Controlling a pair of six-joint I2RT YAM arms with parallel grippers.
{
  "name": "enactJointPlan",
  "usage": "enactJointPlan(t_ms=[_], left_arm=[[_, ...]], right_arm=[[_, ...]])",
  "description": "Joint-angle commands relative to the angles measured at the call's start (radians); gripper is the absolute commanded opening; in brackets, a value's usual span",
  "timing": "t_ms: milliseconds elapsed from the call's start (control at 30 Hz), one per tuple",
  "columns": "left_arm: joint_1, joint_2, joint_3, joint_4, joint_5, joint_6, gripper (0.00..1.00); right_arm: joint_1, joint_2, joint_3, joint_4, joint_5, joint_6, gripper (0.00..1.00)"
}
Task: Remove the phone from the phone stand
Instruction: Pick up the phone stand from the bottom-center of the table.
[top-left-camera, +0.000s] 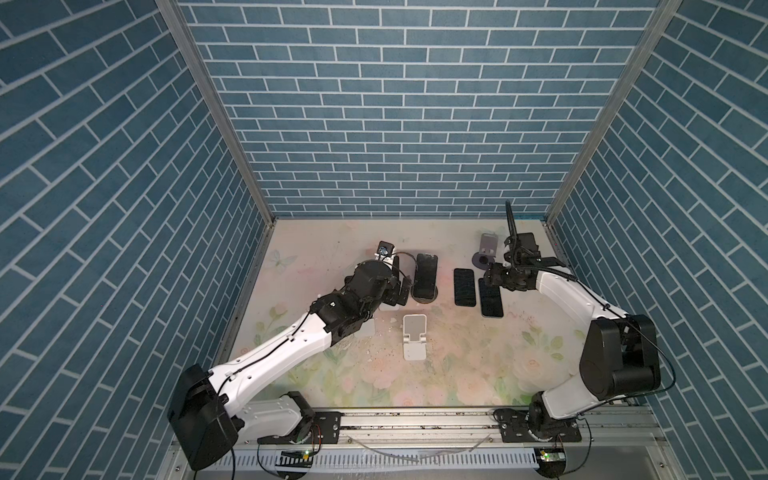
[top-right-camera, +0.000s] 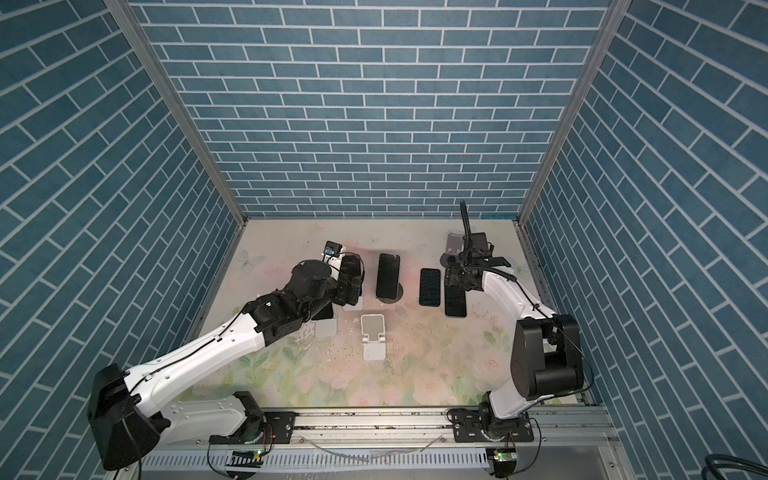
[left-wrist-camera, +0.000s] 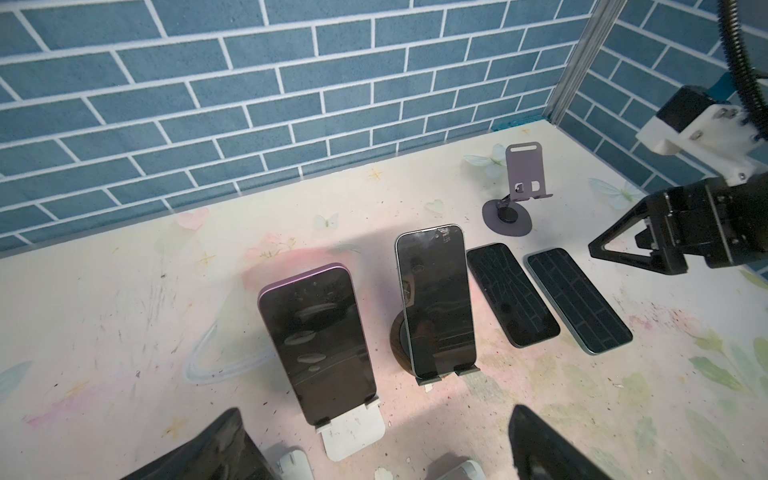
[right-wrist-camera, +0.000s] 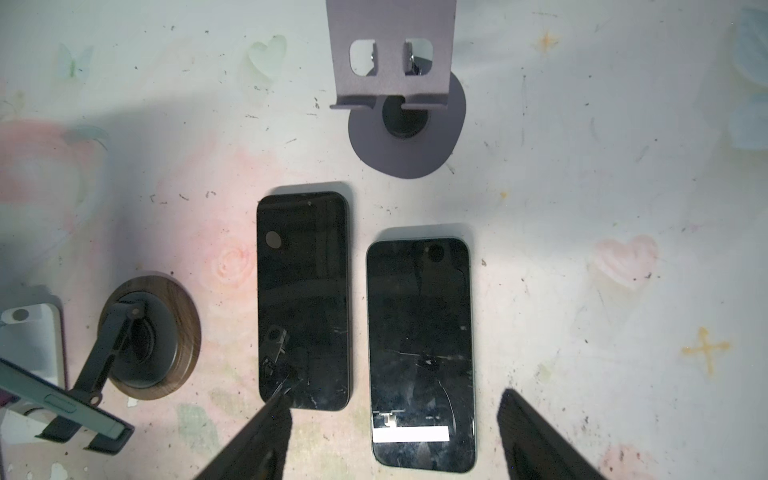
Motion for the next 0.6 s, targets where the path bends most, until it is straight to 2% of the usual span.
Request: enactJointPlan(t_ms=[0,167,567], left_arm=[[-0.036,0.004,0.022,-0.036,-0.091,-0.031,1.0],[-0.09,0.013,0.034,-0.058,-0.201,-0.043,1.0],[-0.179,0.047,0.031,-0.093,-0.326,-0.101,1.0]], right_arm=[[0.002,-0.032,-0.034,0.017,-0.013,0.011,0.8],[0.002,-0.036,-0.049,0.031,-0.018,0.006,0.8],[0.001,-0.028,-0.07,0.05,-0.014,-0.013,0.8]])
